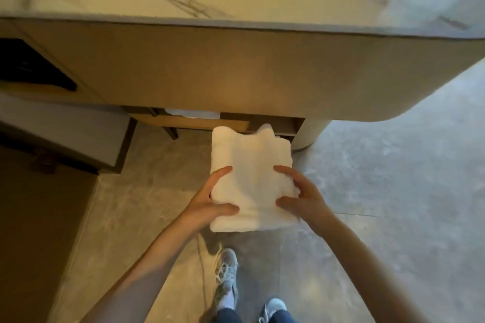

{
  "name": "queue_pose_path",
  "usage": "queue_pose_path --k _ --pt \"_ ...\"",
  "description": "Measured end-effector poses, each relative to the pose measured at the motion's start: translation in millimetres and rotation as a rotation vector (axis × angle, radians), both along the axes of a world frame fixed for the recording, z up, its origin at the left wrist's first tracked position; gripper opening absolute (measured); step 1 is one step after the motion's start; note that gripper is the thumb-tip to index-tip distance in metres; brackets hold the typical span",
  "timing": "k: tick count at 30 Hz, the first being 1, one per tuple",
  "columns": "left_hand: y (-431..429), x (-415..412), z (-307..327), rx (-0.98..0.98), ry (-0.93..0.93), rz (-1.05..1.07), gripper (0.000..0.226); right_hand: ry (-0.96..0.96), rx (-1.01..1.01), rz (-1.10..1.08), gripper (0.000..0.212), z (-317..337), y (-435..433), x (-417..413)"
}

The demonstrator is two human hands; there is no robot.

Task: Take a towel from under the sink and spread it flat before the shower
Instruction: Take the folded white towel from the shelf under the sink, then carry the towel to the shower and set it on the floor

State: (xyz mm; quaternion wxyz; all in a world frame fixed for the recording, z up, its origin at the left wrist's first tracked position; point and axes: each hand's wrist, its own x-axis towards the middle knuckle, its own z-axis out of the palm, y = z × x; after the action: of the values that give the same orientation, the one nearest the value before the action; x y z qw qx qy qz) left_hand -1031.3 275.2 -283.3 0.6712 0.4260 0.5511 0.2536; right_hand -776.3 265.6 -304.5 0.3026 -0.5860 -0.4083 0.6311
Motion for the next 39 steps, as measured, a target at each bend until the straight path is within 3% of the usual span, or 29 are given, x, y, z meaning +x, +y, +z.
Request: queue_pose_path --k 4,9,18,25,32,39 --pt "-37 -4 138 0.034 0.022 -0.001 0.082 -0.006 0.035 0.01 0.07 145 -34 -4" --pt "-47 -13 280 0.241 0.083 -0.012 0.085 0.029 0.194 -0.047 0.069 297 -50 -13" --pt "6 -53 442 0.635 0.076 -0.016 0.081 0.121 0.592 0.024 0.063 459 6 -47" --pt "38 -81 508 0.826 0.017 0.019 0.079 0.037 0.807 -0.009 0.065 519 52 -80" --pt "57 -94 500 0.84 0.098 0.121 0.078 0.086 0.808 0.055 0.065 512 95 -96" --pt "53 -100 484 0.796 0.274 0.354 0.079 0.195 0.742 0.312 0.064 490 154 -118"
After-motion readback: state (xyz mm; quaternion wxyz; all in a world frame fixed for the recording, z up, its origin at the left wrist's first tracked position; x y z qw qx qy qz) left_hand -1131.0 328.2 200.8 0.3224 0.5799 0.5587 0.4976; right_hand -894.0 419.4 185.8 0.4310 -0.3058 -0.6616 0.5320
